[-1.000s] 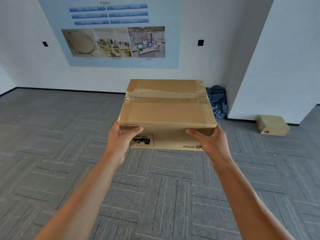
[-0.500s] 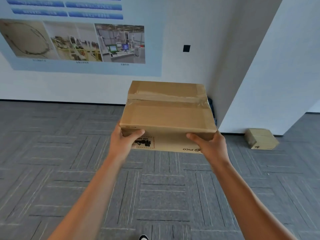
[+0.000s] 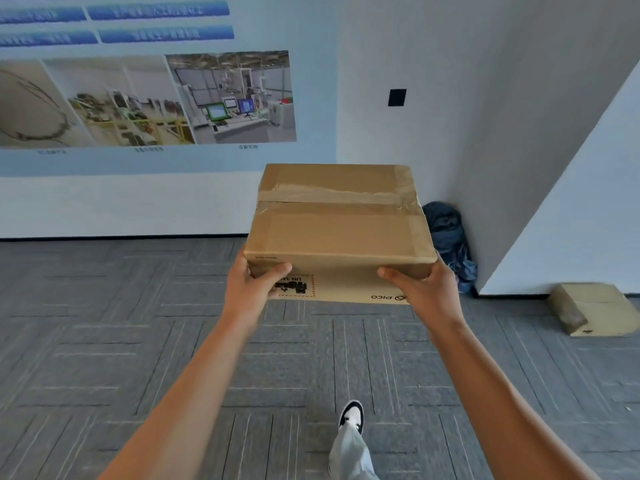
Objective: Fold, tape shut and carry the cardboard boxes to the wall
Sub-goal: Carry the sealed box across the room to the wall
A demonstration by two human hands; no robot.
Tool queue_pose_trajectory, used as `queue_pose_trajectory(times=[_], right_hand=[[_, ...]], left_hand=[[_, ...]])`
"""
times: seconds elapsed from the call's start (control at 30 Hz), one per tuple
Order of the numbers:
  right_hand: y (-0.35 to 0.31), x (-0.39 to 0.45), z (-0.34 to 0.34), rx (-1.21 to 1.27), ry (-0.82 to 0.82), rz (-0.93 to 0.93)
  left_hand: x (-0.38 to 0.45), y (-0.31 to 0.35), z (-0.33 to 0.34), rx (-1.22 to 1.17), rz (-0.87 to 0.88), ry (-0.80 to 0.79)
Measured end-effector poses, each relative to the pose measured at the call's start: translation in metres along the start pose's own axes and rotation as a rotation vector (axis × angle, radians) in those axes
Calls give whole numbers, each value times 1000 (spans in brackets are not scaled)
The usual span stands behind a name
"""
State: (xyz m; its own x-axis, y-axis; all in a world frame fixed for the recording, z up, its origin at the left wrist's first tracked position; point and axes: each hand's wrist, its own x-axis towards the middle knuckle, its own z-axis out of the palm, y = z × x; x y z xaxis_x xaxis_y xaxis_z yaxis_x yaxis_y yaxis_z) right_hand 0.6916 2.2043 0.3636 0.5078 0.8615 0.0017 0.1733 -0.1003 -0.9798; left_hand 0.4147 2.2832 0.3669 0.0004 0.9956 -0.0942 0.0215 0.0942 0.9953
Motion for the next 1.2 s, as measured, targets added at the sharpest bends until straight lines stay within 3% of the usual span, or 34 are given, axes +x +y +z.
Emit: queue_pose_trajectory(times=[0.4,0.9,1.07,1.2], right_hand=[[0,325,111,17,-46,56],[39,657,284,-13,-31,174],[86,739,318,-23,-35,245],[168,787,339,-35,-54,293]], left_hand=[[332,22,67,-1,-40,21],[730,-27,104,-60,-140,-70],[814,-71,127,-29,-209,-84],[866,-157,147,-3,-255,-49]])
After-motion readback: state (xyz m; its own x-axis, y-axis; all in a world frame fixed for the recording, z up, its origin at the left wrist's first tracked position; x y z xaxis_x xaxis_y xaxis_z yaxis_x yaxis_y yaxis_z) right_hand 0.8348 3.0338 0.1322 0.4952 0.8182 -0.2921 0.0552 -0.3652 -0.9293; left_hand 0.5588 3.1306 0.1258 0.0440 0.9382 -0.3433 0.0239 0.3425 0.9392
